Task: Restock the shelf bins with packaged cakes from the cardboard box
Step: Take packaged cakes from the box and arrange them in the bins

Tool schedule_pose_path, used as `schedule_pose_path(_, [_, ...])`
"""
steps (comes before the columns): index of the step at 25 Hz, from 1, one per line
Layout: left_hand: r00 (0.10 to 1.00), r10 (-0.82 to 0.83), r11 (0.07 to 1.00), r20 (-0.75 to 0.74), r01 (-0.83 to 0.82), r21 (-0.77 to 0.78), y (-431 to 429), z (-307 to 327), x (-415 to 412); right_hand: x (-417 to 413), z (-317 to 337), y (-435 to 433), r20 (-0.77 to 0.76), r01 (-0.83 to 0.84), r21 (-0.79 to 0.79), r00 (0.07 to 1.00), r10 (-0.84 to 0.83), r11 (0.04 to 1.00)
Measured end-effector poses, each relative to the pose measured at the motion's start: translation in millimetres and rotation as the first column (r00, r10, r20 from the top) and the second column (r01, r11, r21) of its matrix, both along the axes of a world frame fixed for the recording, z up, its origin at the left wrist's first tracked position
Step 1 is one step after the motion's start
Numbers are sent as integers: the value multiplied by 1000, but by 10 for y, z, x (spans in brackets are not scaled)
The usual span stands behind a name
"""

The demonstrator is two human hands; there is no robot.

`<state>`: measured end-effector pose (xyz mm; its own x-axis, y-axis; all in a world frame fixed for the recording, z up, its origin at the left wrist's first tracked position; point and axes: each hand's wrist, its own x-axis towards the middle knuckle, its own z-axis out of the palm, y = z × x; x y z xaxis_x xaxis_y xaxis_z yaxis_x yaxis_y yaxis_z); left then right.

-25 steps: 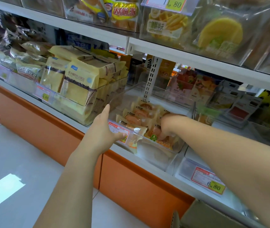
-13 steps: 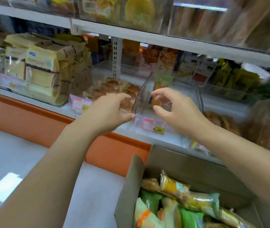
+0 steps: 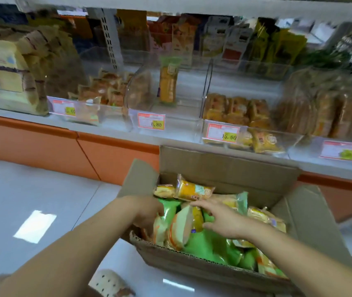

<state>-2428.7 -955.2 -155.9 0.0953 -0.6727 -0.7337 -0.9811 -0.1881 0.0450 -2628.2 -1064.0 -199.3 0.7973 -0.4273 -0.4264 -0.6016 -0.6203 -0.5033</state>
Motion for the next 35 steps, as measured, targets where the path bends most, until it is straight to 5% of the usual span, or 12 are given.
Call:
schedule_pose_path(5, [999,-26,994,44,31,-109,136,-228,76,324,-253,148,-107,-299,-210,953,282,931])
schedule_pose_path(9, [959,190,949,-209,-234,-210,203,-259,229,273,-306,28,-121,-281,-328,959,255,902])
schedule_pose_path(11, [819,314,867,-481,-454,-207,242,-187,312,173,-263,-88,-41,-127,-275,992,120,953])
schedule_pose_path(14, [393,457,679,-798,-734,28,243,-47,312,24,-126,-214,144,214,61,965,-220,975])
schedule_pose_path(17, [86,466,573,-880,-787,227,145,-18,205,-135,-33,-252,163,438,405,829,-534,803])
schedule_pose_path(20, [-135,496,489,-858,-773,404,6,-28,-4,-268,-62,-227,140,464,612,734,-664,641])
schedule_pose_path(23, [-204,487,414,-849,-802,430,-101,-79,-115,-335,-73,-221,108,422,775,644,-757,470])
schedule_pose_path(27, [-157,387,367,-909,-878,308,-154,-180,-134,-361,-76,-218,35,351,884,611,-791,310])
schedule_pose_path(31, [-379,238,204,-894,-881,427,-141,-251,-127,-325,-70,-179,14,284,930,603,-797,231])
schedule_pose_path(35, [-508,338,253,-792,-761,597,-80,-284,-140,-239,-32,-86,-3,253,946,630,-777,202])
